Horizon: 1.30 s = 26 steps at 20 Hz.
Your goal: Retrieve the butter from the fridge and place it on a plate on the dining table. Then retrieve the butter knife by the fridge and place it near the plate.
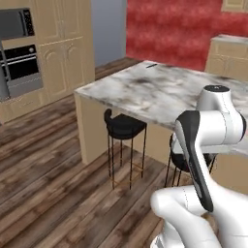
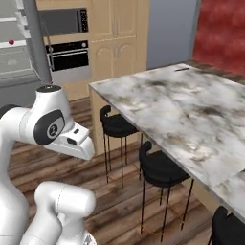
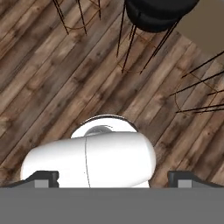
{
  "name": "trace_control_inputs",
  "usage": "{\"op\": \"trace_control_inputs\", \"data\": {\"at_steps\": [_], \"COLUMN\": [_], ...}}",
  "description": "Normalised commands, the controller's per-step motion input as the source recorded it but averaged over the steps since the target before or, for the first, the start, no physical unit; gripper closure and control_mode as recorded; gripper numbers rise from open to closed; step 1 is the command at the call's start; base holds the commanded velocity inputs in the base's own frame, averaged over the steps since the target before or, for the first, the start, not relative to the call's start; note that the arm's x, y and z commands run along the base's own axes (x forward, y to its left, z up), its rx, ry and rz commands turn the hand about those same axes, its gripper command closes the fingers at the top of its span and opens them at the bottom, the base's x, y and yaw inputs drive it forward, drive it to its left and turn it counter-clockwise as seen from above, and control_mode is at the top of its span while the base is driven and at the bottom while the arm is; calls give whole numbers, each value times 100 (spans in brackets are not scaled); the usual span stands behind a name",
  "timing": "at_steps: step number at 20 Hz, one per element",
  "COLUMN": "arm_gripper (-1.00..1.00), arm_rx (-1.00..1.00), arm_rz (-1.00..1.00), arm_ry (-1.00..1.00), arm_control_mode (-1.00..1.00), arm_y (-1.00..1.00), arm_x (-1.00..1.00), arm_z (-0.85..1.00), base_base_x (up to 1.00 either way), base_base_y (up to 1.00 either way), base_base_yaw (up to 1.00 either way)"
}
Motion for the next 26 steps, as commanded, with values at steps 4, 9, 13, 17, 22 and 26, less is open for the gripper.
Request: {"op": "trace_control_inputs", "data": {"at_steps": [4,9,13,17,22,26], "arm_gripper": [-100,-100,-100,-100,-100,-100], "arm_rx": [0,0,0,0,0,0], "arm_rz": [0,0,0,0,0,0], "arm_ry": [0,0,0,0,0,0], "arm_control_mode": [100,100,100,100,100,100], "arm_y": [0,0,0,0,0,0], "arm_x": [0,0,0,0,0,0], "arm_z": [0,0,0,0,0,0], "base_base_x": [-4,8,50,79,80,75], "base_base_y": [92,80,54,67,81,89], "base_base_yaw": [61,14,-15,-33,-36,-36]}}
